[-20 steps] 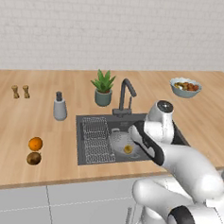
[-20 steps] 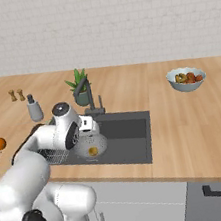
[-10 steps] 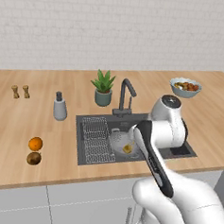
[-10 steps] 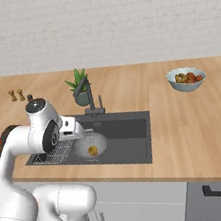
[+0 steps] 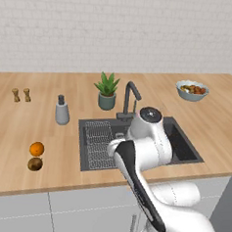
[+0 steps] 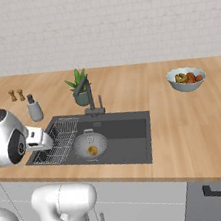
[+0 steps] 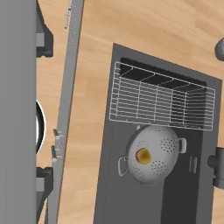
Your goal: Put the colander in the sink, put the orange, pear, kiwi in the colander, and turn on the sink faucet and pour water over the colander.
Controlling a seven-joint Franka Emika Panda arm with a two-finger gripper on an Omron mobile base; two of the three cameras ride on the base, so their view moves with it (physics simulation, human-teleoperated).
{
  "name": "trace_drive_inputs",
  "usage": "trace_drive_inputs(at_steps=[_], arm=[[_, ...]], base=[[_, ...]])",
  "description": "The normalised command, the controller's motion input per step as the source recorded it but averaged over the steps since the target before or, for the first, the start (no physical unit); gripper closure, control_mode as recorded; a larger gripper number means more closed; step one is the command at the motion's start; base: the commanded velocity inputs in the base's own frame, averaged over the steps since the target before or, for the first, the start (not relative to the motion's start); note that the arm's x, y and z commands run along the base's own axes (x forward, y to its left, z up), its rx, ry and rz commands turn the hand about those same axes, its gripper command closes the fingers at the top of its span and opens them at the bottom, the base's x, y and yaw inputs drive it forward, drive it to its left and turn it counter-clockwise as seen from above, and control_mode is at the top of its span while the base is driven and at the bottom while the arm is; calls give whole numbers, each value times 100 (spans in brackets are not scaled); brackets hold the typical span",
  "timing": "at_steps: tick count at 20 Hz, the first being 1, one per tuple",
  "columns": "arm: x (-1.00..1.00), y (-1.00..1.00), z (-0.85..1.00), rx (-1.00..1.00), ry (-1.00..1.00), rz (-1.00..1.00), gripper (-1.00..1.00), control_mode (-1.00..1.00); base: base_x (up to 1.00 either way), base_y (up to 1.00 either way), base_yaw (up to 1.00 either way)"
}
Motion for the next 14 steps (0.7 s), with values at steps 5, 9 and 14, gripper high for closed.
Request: trace_drive_inputs(at_steps=[5,9,14], arm=[[0,84,11,3,10,0,-100,-100],[4,96,-4,0,4,1,-100,-100],[8,96,-8,0,3,3,-100,-100]], base=[[0,0,0],[0,0,0],[0,0,0]])
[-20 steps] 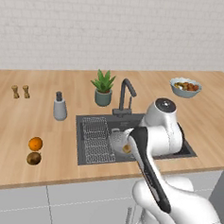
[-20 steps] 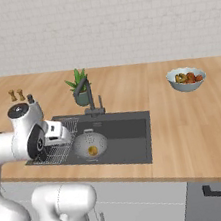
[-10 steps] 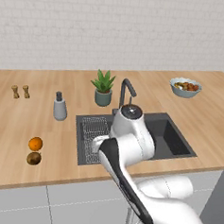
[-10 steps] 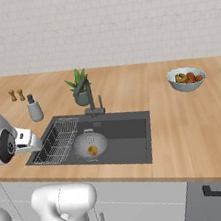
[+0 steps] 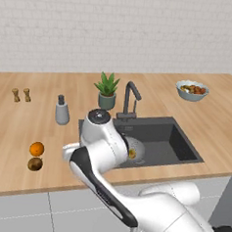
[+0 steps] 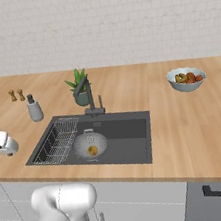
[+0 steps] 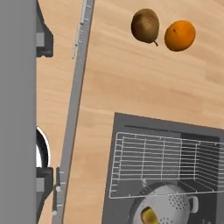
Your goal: Put the colander in the sink, put the orange, pear, kiwi in the colander, and turn on the sink faucet and pour water over the colander.
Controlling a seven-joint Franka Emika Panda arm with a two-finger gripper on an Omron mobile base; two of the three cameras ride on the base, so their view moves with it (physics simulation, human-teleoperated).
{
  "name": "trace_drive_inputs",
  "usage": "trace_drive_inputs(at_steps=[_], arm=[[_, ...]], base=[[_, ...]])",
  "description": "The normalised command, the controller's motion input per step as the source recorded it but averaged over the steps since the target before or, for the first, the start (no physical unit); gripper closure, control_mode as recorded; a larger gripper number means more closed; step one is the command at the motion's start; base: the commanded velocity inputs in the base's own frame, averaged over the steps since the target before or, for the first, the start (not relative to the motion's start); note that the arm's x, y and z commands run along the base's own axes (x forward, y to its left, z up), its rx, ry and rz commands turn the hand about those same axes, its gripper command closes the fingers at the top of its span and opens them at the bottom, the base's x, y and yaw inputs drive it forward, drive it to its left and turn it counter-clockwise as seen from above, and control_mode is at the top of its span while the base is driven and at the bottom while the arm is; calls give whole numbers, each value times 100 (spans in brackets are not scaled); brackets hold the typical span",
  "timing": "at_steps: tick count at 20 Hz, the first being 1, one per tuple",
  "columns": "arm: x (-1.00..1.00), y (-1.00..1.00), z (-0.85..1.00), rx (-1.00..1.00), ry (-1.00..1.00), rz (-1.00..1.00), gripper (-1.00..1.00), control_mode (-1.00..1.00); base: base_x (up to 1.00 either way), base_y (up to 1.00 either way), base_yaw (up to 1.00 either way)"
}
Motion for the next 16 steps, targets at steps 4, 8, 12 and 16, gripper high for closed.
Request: trace_drive_inputs(at_steps=[4,8,12,16], arm=[[37,61,-15,0,1,8,-100,-100],[46,60,-23,0,3,10,-100,-100],[23,54,-24,0,12,14,-100,-100],[0,68,-9,0,18,7,-100,-100]], base=[[0,0,0],[0,0,0],[0,0,0],[0,0,0]])
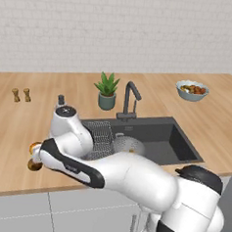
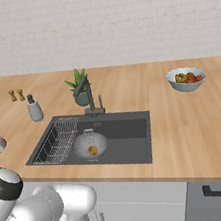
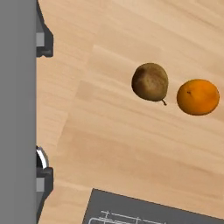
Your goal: Put the colander in the sink, put the orange, pear, kiwi in the colander, and turn on the sink faucet and pour water over the colander.
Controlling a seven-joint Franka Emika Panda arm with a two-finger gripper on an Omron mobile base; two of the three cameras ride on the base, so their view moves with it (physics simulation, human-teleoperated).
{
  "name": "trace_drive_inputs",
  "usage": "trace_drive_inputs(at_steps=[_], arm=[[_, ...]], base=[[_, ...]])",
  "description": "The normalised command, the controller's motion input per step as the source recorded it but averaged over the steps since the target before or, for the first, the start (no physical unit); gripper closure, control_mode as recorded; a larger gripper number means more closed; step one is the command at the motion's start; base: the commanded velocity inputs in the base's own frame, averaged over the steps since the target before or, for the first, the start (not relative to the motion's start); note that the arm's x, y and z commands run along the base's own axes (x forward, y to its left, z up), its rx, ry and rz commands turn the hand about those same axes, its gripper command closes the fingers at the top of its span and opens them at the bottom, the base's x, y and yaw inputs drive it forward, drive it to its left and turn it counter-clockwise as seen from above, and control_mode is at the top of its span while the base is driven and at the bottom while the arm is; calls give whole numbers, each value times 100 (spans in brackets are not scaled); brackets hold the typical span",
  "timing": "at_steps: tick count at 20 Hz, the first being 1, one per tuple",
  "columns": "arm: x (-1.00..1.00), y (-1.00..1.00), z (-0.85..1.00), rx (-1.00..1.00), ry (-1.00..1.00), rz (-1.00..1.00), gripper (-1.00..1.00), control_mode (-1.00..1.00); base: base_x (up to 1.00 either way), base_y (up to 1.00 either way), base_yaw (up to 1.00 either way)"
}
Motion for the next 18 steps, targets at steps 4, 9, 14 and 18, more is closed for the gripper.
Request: trace_drive_inputs(at_steps=[4,9,14,18], arm=[[0,74,-17,0,14,0,-100,-100],[0,25,-16,0,2,-12,-100,-100],[6,11,-3,0,0,-16,-100,-100],[10,6,-18,0,0,-13,-100,-100]], base=[[0,0,0],[0,0,0],[0,0,0],[0,0,0]])
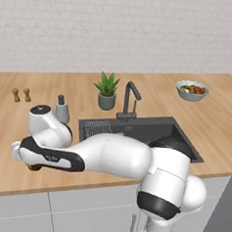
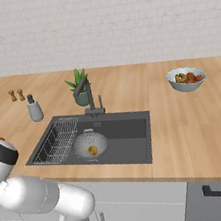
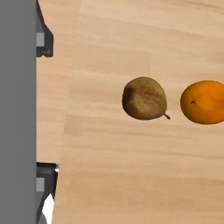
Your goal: Put the colander in the sink, put the orange, pear, kiwi in the colander, and turn on the sink faucet and pour water over the colander.
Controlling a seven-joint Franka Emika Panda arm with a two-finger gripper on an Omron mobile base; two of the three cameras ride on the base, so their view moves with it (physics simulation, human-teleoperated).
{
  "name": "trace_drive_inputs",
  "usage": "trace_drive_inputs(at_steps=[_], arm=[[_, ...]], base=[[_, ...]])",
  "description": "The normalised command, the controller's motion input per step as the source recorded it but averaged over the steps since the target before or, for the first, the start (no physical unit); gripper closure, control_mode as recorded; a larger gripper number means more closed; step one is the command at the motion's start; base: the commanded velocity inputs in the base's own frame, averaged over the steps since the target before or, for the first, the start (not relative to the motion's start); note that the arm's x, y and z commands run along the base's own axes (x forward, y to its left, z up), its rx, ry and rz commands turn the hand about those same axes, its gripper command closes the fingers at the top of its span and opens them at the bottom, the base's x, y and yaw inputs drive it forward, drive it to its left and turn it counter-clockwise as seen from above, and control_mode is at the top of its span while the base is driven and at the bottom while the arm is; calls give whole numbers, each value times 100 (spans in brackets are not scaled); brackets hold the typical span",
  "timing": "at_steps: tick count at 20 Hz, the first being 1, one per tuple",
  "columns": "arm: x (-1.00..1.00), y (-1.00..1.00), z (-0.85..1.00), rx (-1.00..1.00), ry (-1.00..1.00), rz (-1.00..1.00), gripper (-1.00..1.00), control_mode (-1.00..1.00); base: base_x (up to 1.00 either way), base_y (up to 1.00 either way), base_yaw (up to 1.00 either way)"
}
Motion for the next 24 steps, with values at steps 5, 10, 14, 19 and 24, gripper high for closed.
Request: trace_drive_inputs(at_steps=[5,10,14,19,24], arm=[[7,0,-16,0,0,-20,-100,-100],[11,0,-11,0,0,-8,-100,-100],[19,0,-24,0,0,-2,-100,-100],[10,0,-22,-1,0,-1,-100,-100],[5,0,-24,-2,0,0,-100,-100]], base=[[0,0,0],[0,0,0],[0,0,0],[0,0,0],[0,0,0]])
